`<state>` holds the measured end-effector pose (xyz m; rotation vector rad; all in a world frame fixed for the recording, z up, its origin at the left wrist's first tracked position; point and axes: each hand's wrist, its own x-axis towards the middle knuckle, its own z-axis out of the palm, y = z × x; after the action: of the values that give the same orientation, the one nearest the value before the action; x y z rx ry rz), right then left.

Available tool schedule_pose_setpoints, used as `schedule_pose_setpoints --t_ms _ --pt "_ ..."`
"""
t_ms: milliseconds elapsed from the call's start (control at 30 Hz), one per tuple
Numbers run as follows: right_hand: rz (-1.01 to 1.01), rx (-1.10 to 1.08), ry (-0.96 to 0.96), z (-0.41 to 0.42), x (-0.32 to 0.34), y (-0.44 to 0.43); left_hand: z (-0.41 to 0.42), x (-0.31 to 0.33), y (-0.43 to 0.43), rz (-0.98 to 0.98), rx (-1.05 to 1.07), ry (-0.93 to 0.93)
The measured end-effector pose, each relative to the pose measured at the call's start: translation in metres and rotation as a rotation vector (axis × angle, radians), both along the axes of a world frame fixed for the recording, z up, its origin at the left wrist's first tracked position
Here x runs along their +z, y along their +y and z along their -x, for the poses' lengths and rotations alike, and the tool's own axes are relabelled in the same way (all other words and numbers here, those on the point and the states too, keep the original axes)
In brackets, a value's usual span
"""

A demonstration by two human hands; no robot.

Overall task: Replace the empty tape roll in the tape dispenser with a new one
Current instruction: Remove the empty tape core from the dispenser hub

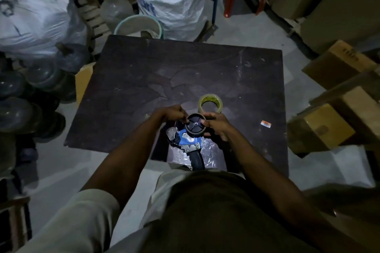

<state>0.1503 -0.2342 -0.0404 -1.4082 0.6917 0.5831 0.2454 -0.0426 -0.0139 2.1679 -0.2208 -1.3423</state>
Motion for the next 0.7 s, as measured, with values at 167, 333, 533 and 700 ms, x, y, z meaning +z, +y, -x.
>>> schedule_pose_setpoints --t_ms 167,333,533,700 --pt "-0.007 -0.088 -0.016 0.002 -0.002 0.009 -0.008 0.0 0.015 0.089 0.079 0.046" --pt "0.023 -0.167 -0.057 -0.007 0.007 0.036 -0.014 0.004 0.024 0.159 0.113 0.043" --pt "-0.028 -0.179 -0.059 -0.021 0.013 0.044 -0.029 0.007 0.046 0.204 0.263 0.081" --pt "-0.016 -0.215 -0.067 -0.024 0.006 0.046 -0.028 0.0 0.057 0.237 0.376 0.026"
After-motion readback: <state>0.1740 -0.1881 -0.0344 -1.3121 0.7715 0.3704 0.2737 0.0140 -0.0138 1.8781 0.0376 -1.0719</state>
